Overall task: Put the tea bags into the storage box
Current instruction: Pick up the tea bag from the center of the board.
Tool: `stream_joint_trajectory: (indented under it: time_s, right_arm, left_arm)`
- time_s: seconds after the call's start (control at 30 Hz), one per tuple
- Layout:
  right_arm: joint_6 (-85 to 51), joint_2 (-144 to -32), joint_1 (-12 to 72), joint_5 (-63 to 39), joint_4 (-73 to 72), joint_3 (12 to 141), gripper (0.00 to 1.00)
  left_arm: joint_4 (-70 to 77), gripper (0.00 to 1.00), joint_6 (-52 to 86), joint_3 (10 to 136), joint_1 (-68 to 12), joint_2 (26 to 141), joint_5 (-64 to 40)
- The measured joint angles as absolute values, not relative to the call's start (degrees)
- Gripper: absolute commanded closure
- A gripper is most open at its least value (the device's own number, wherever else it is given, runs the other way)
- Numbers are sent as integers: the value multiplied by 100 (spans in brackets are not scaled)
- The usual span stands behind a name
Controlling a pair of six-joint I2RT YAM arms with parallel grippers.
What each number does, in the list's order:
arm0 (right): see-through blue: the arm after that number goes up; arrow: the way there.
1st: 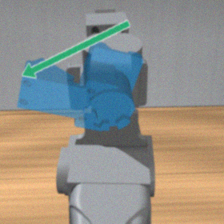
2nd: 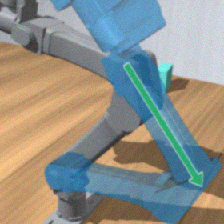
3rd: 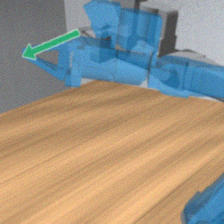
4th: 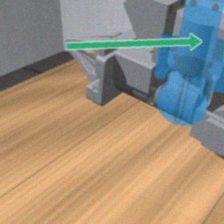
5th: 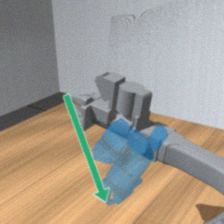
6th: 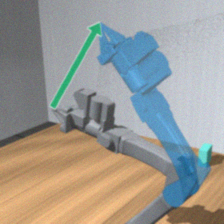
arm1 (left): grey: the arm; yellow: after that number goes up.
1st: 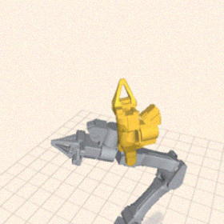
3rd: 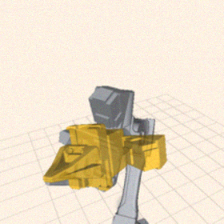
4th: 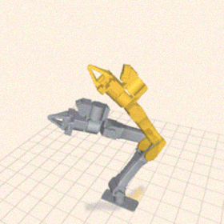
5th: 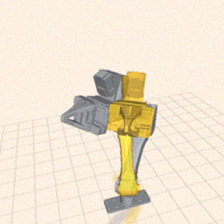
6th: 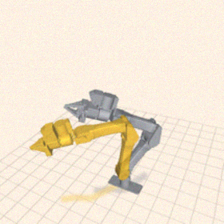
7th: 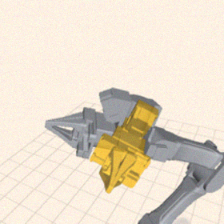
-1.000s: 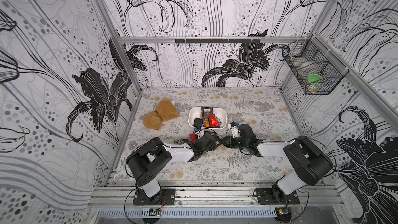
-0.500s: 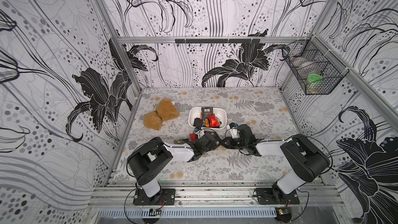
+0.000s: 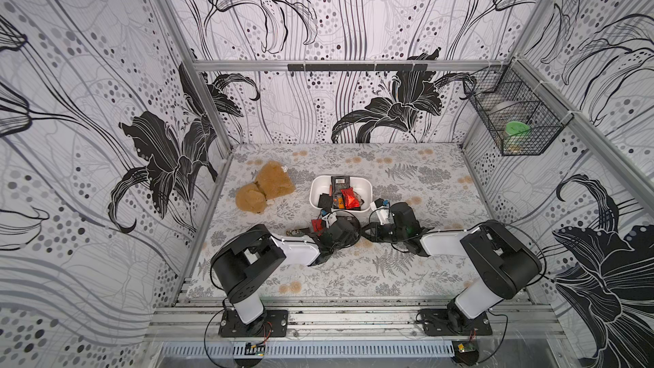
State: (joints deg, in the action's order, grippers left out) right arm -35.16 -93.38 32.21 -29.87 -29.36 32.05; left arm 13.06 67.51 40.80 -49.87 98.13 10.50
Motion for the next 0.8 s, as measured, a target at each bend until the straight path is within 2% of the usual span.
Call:
stream_joint_trajectory:
  time_s: [0.4, 0.57, 0.67, 0.8]
  right_arm:
    - [-3516, -9723, 3221, -2954, -2768, 3330, 75]
    - [-3511, -9727, 3221, -2934, -2718, 3376, 86]
    - [-3492, -9723, 3221, -2906, -2700, 3376, 99]
    - [-3448, -9605, 3221, -2788, -2552, 3358, 100]
  left_arm:
    - [1319, 47, 6755, 4080, -4987, 9815, 1037]
    - [1334, 47, 6755, 4080, -4989, 9813, 980]
    - [1343, 44, 6748, 4077, -4989, 9797, 932]
    - [1308, 43, 6733, 3992, -5017, 9631, 902]
